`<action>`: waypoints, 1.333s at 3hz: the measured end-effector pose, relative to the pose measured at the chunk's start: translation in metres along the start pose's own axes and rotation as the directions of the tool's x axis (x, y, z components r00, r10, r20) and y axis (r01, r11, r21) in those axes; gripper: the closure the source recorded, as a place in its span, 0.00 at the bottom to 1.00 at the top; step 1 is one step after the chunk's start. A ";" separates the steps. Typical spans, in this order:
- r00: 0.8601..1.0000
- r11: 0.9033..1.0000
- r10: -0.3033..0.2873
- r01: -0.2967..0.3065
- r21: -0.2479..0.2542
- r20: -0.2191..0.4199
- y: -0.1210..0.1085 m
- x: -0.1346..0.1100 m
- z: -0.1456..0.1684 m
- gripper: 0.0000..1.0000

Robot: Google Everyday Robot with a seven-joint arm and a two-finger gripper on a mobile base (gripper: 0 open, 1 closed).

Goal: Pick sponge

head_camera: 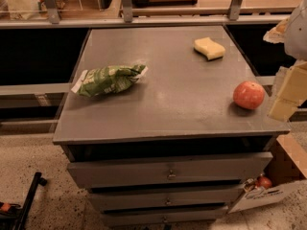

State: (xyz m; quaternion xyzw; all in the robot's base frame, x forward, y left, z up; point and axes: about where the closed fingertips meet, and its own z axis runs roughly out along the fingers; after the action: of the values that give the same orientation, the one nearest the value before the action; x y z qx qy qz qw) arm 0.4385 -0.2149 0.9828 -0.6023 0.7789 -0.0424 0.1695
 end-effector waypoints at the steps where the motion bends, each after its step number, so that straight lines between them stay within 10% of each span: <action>1: 1.000 1.000 0.000 0.000 0.000 0.000 0.000 0.000 0.000 0.00; 4: 0.989 0.993 0.117 -0.114 -0.035 0.090 -0.113 0.008 0.083 0.00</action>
Offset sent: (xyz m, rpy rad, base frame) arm 0.0664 -0.0092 -0.0308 0.0534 0.1356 -0.0299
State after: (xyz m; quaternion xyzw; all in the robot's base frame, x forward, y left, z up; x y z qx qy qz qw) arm 0.5671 -0.2412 0.9333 -0.5599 0.8045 0.0068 0.1982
